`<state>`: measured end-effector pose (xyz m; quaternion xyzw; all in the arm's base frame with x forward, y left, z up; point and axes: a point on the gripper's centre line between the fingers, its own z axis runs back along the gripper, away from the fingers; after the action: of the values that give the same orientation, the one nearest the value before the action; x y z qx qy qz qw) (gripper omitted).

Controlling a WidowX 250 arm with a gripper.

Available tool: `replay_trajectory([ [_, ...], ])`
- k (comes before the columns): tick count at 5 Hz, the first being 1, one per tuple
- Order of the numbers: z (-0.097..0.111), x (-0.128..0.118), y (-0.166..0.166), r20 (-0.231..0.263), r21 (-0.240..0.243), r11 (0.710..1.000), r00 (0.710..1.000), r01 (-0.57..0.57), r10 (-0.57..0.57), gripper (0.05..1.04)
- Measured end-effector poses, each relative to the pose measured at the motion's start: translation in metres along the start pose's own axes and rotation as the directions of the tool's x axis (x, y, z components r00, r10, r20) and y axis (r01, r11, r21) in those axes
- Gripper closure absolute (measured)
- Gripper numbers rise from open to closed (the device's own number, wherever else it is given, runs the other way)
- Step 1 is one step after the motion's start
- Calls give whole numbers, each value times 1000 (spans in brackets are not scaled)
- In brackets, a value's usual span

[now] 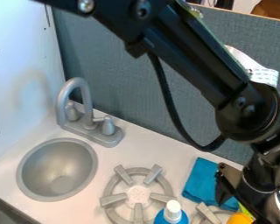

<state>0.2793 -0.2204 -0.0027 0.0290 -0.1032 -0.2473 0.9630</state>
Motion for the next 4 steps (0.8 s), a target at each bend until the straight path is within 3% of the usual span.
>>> replay_trajectory([
  [1, -11, -7, -1, -34, 6, 1000, 999, 4, -4, 73],
  [4, -13, -8, -1, -38, 2, 1000, 999, 2, -2, 73],
])
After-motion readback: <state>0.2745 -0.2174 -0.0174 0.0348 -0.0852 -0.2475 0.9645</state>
